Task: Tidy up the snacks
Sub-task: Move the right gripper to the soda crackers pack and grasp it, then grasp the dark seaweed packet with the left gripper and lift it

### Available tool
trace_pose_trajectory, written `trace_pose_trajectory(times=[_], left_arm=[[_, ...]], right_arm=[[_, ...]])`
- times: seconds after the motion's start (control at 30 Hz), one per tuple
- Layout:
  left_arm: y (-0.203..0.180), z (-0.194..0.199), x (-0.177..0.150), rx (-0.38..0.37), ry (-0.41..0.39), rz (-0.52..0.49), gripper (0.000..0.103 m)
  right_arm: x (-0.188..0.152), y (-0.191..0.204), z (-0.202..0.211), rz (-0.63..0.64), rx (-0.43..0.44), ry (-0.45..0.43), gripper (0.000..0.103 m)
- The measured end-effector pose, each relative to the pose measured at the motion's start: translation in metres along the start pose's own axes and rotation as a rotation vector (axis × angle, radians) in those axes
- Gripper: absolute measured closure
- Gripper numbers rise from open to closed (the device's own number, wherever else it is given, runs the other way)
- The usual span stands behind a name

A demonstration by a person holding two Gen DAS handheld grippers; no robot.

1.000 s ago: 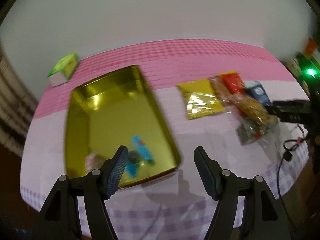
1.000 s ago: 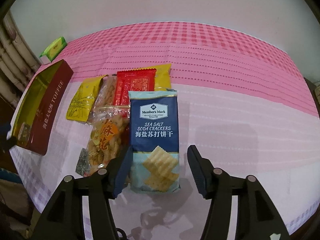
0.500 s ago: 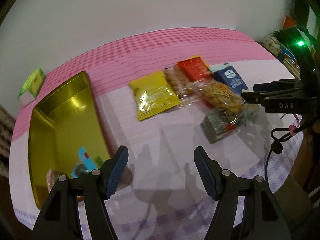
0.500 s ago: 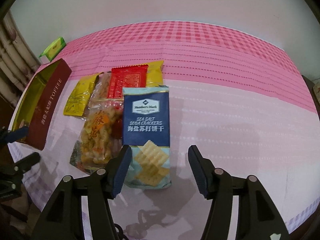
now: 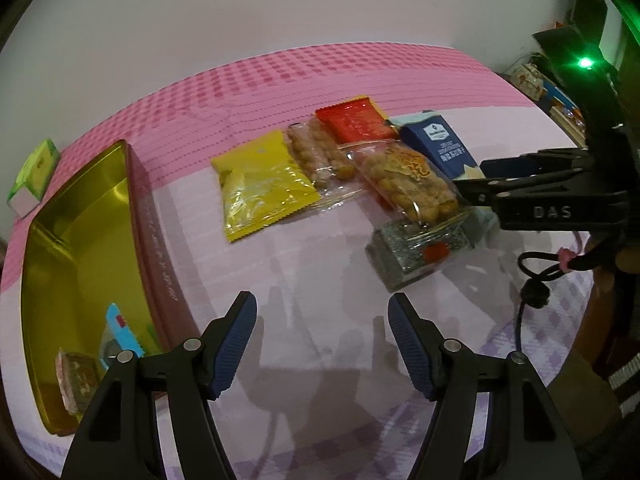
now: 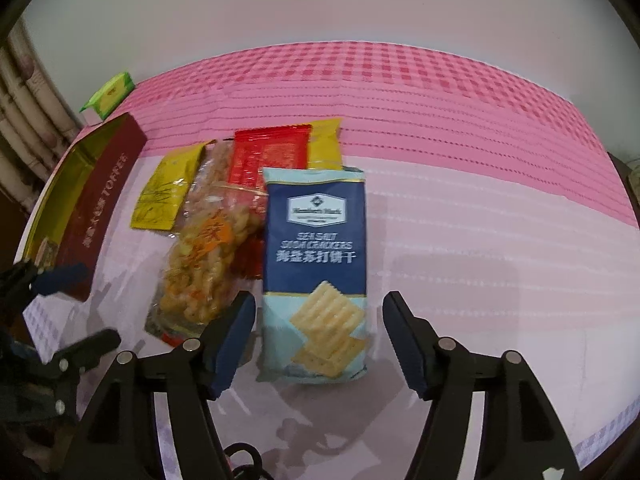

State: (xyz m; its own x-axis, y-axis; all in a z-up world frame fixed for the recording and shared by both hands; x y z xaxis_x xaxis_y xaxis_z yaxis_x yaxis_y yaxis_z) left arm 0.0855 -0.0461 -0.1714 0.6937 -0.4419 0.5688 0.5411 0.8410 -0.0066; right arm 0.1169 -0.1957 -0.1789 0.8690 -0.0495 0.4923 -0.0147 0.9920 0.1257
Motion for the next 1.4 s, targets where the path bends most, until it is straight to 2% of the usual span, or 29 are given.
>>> trace_pose_trajectory(times=[0.07, 0.17, 0.27, 0.53, 0.8, 1.17, 1.4], left_arm=[[-0.003, 0.0, 0.0, -0.008, -0.003, 0.008, 0.034], [-0.008, 0.001, 0.002, -0.015, -0.004, 0.016, 0.034], [-0.014, 0.001, 0.003, -0.021, 0.001, 0.024, 0.034], [-0.034, 0.001, 0.007, -0.06, 0.006, 0.067, 0.034], [-0.051, -0.011, 0.019, -0.056, 0.015, 0.135, 0.031], [-0.051, -0.038, 0.022, -0.02, 0.042, 0.21, 0.03], [-0.05, -0.051, 0.024, 0.002, 0.037, 0.224, 0.03]], right_arm=[[-0.002, -0.001, -0.005, -0.011, 0.005, 0.015, 0.045], [-0.001, -0.002, -0.008, -0.02, 0.012, 0.011, 0.054], [-0.001, -0.004, -0.008, -0.024, 0.015, 0.01, 0.056], [-0.011, -0.032, 0.0, -0.034, -0.026, 0.012, 0.056], [-0.028, -0.065, 0.008, -0.053, -0.067, 0.023, 0.056], [-0.03, -0.067, 0.011, -0.047, -0.057, 0.016, 0.056], [-0.03, -0.066, 0.011, -0.05, -0.057, 0.016, 0.056]])
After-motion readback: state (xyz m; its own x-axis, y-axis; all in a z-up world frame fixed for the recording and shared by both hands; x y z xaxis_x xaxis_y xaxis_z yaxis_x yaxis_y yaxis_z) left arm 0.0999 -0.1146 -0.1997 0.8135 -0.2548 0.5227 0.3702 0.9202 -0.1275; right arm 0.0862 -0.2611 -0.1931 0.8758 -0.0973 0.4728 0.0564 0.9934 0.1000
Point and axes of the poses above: each gripper's, at about its wrist camera, not at the fingertips, and z roughly against the way its jaws point, y to its left, x to its top, the point moved 10 cm from there along -z, roughly the way its jaws point, and after that the axes turned 4 degrees about -y, right-handed, at the moved point
